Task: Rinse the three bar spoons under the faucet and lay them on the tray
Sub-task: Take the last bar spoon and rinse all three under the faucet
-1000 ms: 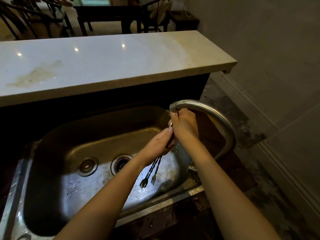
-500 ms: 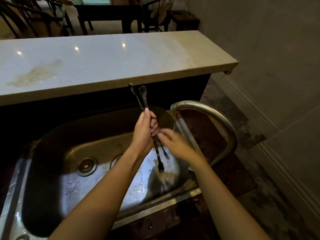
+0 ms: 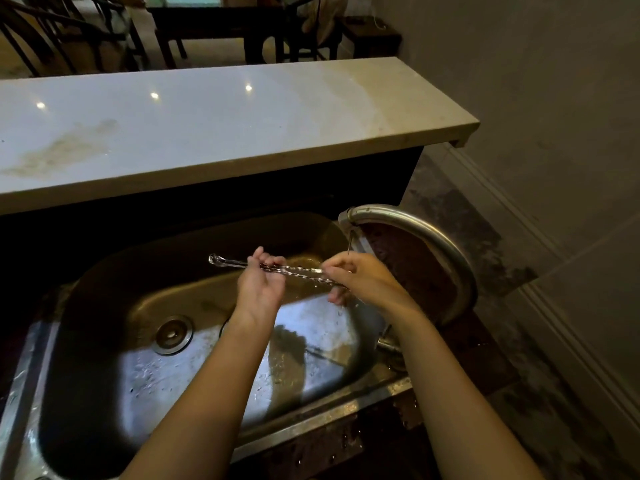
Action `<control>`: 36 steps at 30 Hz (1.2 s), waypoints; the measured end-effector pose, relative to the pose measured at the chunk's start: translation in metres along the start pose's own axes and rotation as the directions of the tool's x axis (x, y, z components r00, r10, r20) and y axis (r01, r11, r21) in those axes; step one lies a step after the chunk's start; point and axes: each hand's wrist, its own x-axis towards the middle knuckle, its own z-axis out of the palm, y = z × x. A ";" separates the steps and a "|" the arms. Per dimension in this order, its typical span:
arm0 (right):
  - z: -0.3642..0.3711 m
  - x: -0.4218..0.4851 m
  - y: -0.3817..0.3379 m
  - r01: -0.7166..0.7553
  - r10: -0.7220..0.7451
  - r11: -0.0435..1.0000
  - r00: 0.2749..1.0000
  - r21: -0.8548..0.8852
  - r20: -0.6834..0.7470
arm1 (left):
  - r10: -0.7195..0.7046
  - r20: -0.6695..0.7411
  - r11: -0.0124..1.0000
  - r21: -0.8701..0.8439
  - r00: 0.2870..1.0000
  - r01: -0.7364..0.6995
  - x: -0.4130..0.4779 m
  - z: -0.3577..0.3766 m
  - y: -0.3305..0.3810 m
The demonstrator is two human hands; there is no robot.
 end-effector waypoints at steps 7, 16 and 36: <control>0.003 0.002 -0.013 0.022 -0.059 0.967 0.988 -0.254 -0.140 | -0.084 -0.002 0.986 -0.142 0.996 0.083 0.005 0.000 0.004; 0.014 -0.006 -0.009 -0.084 -0.056 0.835 0.970 -0.543 -0.237 | 0.089 0.100 0.972 0.210 0.991 -0.108 0.005 0.011 0.001; 0.002 -0.043 0.005 -0.360 0.477 0.217 0.850 -0.907 -0.223 | -0.334 0.565 0.318 0.821 0.754 -0.475 -0.027 -0.015 -0.048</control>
